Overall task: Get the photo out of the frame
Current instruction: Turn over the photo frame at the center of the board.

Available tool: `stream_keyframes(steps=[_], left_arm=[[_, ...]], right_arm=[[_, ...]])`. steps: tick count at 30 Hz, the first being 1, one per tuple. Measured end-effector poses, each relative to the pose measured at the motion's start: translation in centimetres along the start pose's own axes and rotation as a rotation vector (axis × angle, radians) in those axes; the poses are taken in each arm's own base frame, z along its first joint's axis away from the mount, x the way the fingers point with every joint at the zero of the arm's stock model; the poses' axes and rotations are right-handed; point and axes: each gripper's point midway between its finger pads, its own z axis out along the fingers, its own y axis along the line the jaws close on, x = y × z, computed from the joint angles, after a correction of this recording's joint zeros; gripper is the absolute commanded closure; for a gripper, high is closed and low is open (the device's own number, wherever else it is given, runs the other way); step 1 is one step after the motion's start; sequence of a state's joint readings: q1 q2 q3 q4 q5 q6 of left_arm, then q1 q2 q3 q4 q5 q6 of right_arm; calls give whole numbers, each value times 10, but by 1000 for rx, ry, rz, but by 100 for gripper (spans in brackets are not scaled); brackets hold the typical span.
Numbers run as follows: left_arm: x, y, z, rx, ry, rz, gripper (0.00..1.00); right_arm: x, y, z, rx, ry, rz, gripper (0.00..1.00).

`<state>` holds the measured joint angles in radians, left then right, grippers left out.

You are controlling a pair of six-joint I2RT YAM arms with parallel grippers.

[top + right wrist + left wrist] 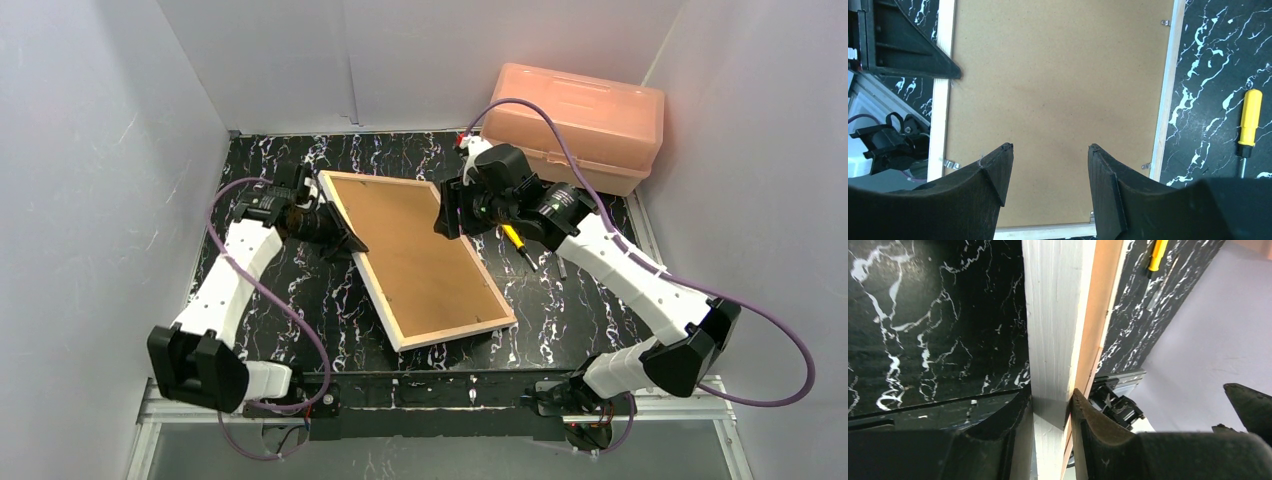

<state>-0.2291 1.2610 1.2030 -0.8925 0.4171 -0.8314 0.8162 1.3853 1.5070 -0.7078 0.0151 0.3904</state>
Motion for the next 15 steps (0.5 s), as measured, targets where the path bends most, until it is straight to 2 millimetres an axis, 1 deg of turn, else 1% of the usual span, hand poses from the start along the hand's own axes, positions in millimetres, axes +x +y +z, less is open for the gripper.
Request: stream_keyframes(steps=[4,8,10,13,15], left_arm=[[-16,8,13,-64,23,45,100],[-24,23,29,-134,45,64,100],[-27,29,36,-158,53,68,98],[-34,34,46,-167,62,68,91],[-37,37,55,-148,63,63,84]], right_arm=[[-1,-11,5,23,7,19,36],[4,-29,10,54,26,55,36],[4,-37,11,63,32,72,36],[2,-47,12,71,34,99,36],[0,-52,12,73,33,112,36]])
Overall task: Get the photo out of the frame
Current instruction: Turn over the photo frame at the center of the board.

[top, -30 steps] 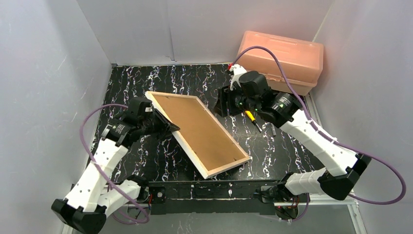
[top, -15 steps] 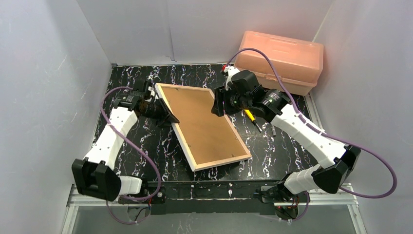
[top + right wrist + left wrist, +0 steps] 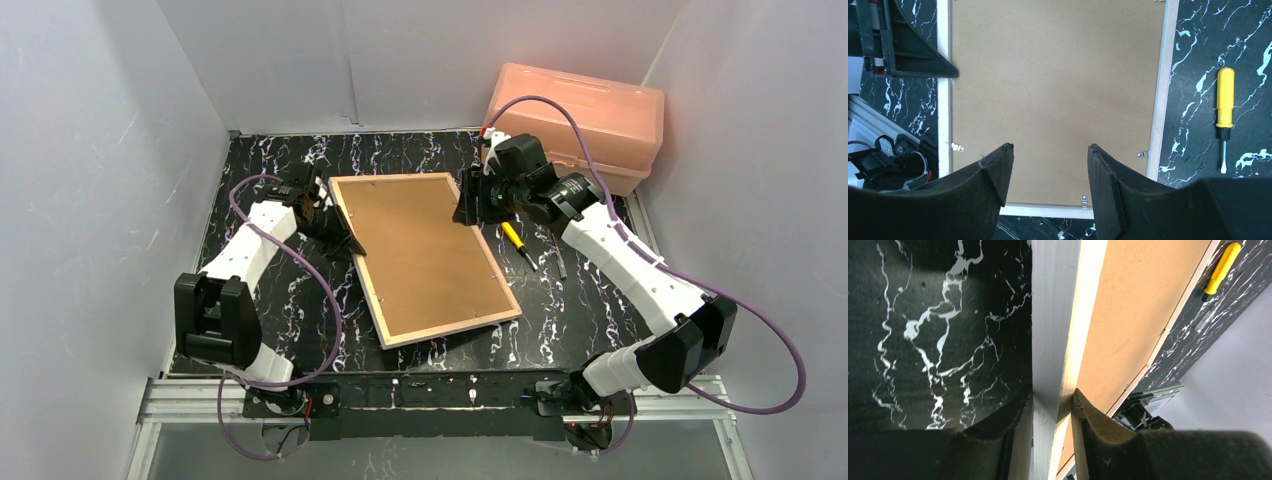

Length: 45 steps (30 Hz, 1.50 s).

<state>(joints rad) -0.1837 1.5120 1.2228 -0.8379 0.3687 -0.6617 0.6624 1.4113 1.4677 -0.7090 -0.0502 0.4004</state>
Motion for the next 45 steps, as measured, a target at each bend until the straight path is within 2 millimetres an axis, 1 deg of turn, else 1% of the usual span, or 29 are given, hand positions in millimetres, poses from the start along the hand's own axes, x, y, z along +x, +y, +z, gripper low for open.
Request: stream_keyframes(steps=[2,3,10,13,16,19,23,28,31,33,37,39,42,45], left_arm=[[-3,2,8,27,1,-7,78],[-5,3,12,44,-3,-8,76],[-20,5,33,131,-36,-7,68],[-29,7,44,145,-39,-16,67],[-36,15,59,134,-27,-34,68],[-39,20,69,133,-1,-48,68],[-43,21,78,128,20,-39,69],[-48,22,82,115,29,-28,68],[-48,26,82,91,26,-28,65],[-48,31,82,61,22,-33,59],[-44,39,74,13,2,-38,41],[-41,40,68,0,-10,-31,33],[-34,40,65,-28,-17,-14,29],[-23,38,69,-65,0,20,29]], right_arm=[[-2,-3,0,1,-2,8,36],[-2,-4,0,1,-2,10,36],[1,-6,1,-14,13,16,36],[1,-5,0,-22,16,17,36],[3,-6,1,-25,22,18,36],[5,-8,2,-25,29,19,36],[5,-10,2,-22,28,21,37],[3,-13,2,-10,23,23,36],[1,-21,2,22,16,29,36],[2,-28,2,50,18,35,36],[5,-42,4,110,30,48,36],[6,-49,5,139,33,54,36],[8,-58,6,173,36,64,35],[13,-66,8,200,50,74,35]])
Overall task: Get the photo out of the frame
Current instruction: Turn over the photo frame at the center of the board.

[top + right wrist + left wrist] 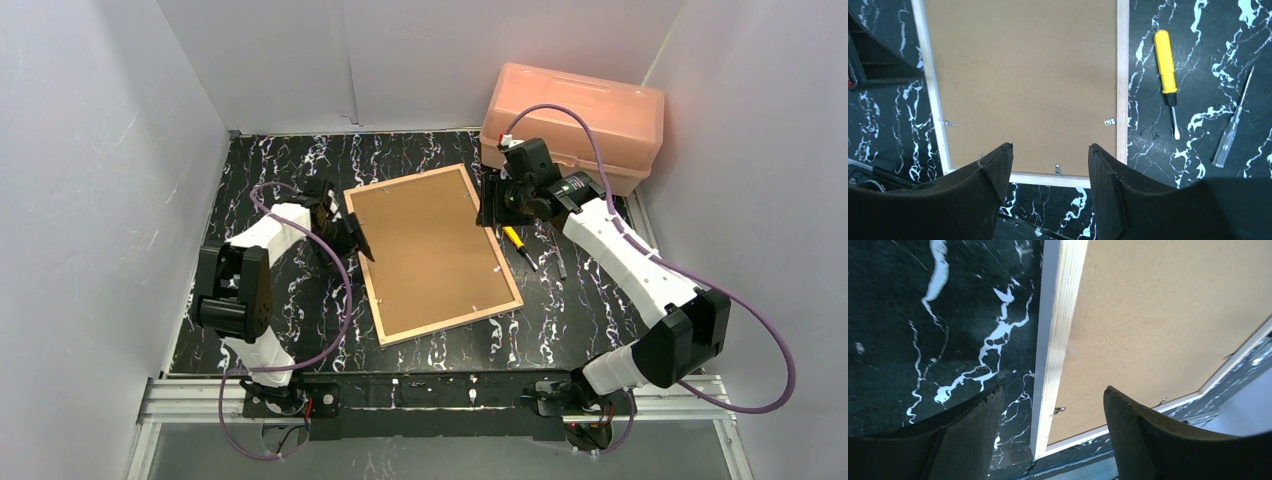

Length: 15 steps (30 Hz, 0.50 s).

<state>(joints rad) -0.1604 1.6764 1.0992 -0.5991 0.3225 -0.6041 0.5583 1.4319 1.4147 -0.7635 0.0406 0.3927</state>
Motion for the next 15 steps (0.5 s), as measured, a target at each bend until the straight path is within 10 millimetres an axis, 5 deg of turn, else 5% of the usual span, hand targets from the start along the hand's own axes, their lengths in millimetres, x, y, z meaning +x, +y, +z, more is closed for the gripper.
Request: stream_keyframes(steps=[5,15], left_arm=[[15,-3,11,-84,46,59,31],[8,15,30,-217,84,88,47]], right_arm=[[5,-10,4,28,18,13,35],[3,-17,5,41,16,28,35]])
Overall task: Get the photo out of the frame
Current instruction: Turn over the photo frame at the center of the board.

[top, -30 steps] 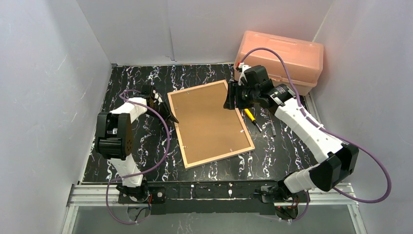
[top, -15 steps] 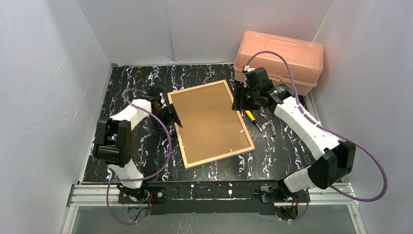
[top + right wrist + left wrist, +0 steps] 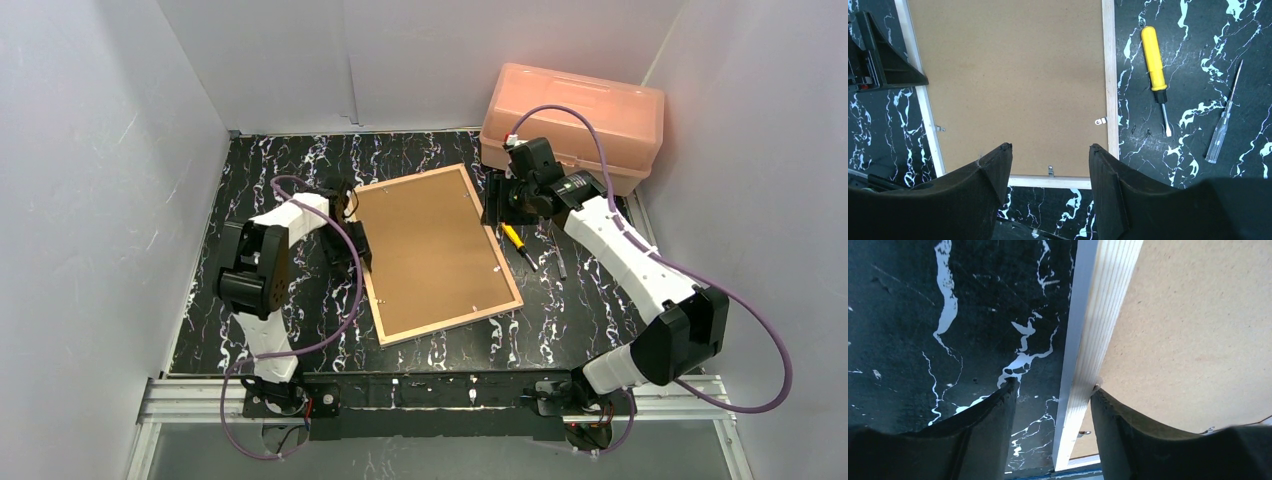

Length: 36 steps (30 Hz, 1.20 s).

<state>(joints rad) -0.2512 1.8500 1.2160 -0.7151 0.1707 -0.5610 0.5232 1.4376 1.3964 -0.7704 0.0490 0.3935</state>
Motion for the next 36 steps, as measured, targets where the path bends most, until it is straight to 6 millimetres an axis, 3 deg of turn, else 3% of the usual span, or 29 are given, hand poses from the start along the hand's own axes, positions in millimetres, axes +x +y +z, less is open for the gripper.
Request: stream_keyframes(steps=[5,11,16,22,31,36], left_arm=[[-7,-3,2,-11,4,21,48],[-18,-10,3,-17,16,57,71],[-32,-15,2,-40,27,103,82],[-38,-15,1,-67,53,146,85],[-57,-15,-1,-87,31,260,79],[-76,-23,-5,-83,-21,317,47]], right_arm=[[2,-5,10,13,25,4,34],[7,-12,25,26,69,7,34],[9,-17,34,34,93,6,35],[-2,-20,39,35,81,12,34],[-5,-18,45,17,90,5,34],[-2,-14,46,-6,103,9,34]])
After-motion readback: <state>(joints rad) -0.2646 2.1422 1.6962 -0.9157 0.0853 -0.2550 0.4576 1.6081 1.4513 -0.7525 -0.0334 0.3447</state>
